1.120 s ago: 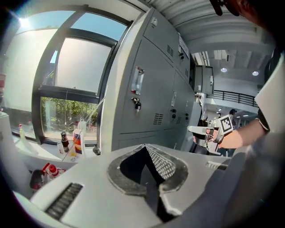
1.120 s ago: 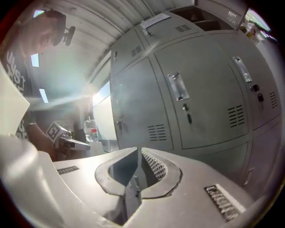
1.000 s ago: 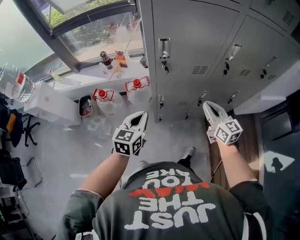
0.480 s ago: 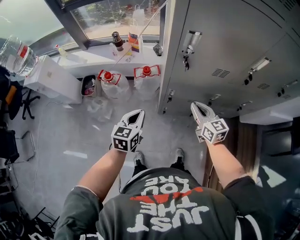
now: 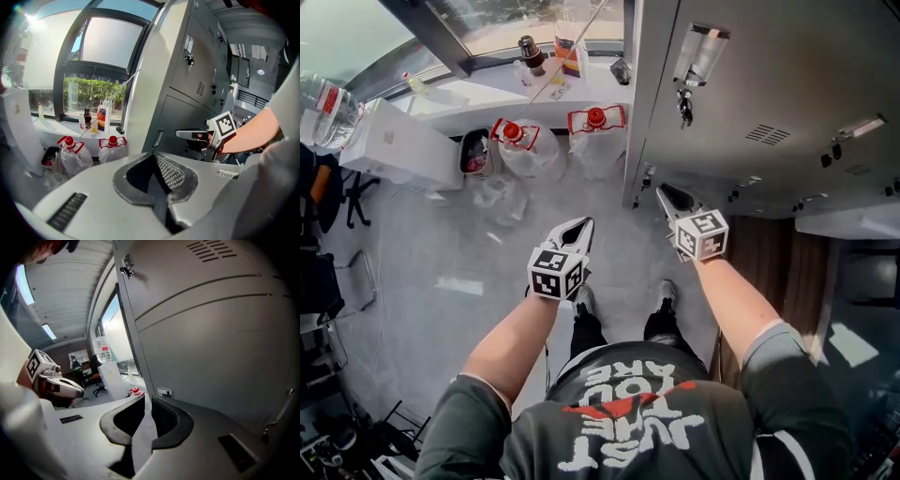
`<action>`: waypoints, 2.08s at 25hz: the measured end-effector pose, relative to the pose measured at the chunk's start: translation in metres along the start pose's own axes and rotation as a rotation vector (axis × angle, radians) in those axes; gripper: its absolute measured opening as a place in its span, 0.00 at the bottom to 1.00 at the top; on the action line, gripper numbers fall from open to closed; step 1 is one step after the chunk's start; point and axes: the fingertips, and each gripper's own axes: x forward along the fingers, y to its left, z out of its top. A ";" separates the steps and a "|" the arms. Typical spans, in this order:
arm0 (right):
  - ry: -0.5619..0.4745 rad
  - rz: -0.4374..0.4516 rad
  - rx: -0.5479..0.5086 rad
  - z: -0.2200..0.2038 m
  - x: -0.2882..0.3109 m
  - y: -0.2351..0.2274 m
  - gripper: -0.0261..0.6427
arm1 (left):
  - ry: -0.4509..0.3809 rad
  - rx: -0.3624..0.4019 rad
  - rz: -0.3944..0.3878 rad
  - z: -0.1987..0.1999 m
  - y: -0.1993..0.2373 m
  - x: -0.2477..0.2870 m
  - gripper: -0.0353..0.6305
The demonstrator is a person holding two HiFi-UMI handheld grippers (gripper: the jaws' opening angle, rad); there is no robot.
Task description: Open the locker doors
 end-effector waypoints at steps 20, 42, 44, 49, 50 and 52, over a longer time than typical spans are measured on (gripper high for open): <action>0.068 -0.184 0.069 -0.022 0.093 -0.018 0.38 | 0.081 -0.033 0.027 -0.063 0.043 -0.029 0.06; 0.092 -0.172 0.038 -0.038 0.079 -0.005 0.38 | 0.085 -0.052 0.011 -0.077 0.039 -0.035 0.06; 0.085 -0.180 0.059 -0.042 0.074 -0.002 0.38 | 0.086 -0.056 0.010 -0.077 0.039 -0.036 0.06; 0.068 -0.202 0.131 -0.052 0.057 0.006 0.38 | 0.092 -0.062 0.010 -0.080 0.038 -0.037 0.06; 0.064 -0.205 0.149 -0.054 0.054 0.007 0.38 | 0.092 -0.062 0.011 -0.080 0.037 -0.037 0.06; 0.058 -0.215 0.190 -0.058 0.047 0.006 0.37 | 0.095 -0.063 0.010 -0.081 0.035 -0.037 0.06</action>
